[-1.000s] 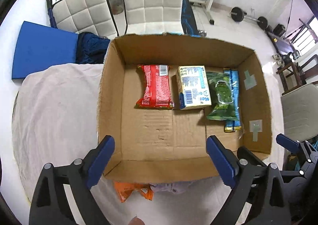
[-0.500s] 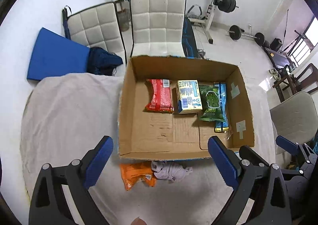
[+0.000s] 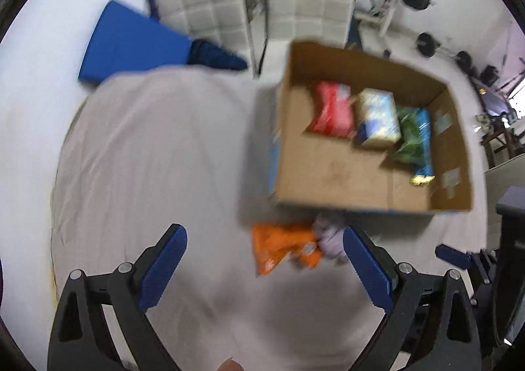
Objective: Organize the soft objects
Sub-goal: 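Withdraw both grippers toward the orange bag and lavender cloth, then grasp the orange snack bag with the left gripper while the right grasps the lavender cloth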
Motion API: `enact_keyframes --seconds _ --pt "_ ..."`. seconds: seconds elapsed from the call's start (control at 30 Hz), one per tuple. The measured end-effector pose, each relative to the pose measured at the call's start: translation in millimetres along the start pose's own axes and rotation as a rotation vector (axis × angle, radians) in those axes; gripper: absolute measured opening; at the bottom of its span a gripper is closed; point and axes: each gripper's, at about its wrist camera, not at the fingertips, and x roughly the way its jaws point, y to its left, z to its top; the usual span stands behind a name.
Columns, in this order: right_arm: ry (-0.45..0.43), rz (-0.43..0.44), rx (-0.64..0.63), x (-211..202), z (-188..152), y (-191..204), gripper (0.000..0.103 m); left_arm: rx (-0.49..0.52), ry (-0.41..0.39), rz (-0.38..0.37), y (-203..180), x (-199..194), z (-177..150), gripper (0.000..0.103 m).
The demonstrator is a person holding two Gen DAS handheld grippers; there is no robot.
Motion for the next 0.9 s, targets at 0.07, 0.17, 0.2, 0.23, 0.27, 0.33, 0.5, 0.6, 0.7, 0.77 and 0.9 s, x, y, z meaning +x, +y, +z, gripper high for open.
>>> enact_keyframes --seconds 0.07,0.17,0.2,0.23,0.27,0.33,0.5,0.6,0.7,0.77,0.9 --pt "0.034 -0.043 -0.054 30.4 -1.5 8.2 0.103 -0.016 0.033 0.012 12.2 18.4 -10.1 0.098" --pt "0.059 -0.1 -0.135 66.7 2.3 17.5 0.103 -0.015 0.074 0.035 24.3 43.5 -22.8 0.098" --pt "0.069 -0.107 -0.151 74.4 4.4 17.8 0.103 -0.005 0.091 0.041 27.3 53.8 -26.8 0.098" --pt "0.088 -0.117 -0.182 88.8 7.1 20.6 0.103 0.001 0.106 0.046 29.5 61.2 -30.6 0.098" --pt "0.099 -0.122 -0.196 96.1 7.9 22.0 0.102 0.012 0.124 0.056 30.9 69.6 -33.6 0.098" --pt "0.125 -0.133 -0.221 113.8 10.3 23.7 0.093 0.041 0.144 0.056 31.2 81.1 -38.6 0.098" --pt "0.119 -0.162 -0.22 126.1 7.6 17.4 0.049 0.156 0.166 0.075 17.5 100.5 -42.1 0.098" --pt "0.145 -0.157 -0.193 118.5 -5.8 7.8 0.048 0.251 0.196 0.07 0.5 110.8 -38.9 0.097" --pt "0.165 -0.161 -0.143 105.8 -24.7 -14.3 0.048 0.392 0.212 0.083 -27.4 119.2 -35.4 0.098" --pt "0.166 -0.147 -0.095 95.7 -36.7 -33.8 0.048 0.478 0.225 0.088 -46.7 126.9 -33.1 0.098" --pt "0.171 -0.147 -0.007 85.5 -55.3 -70.3 0.048 0.611 0.277 0.064 -79.3 148.7 -29.6 0.097"
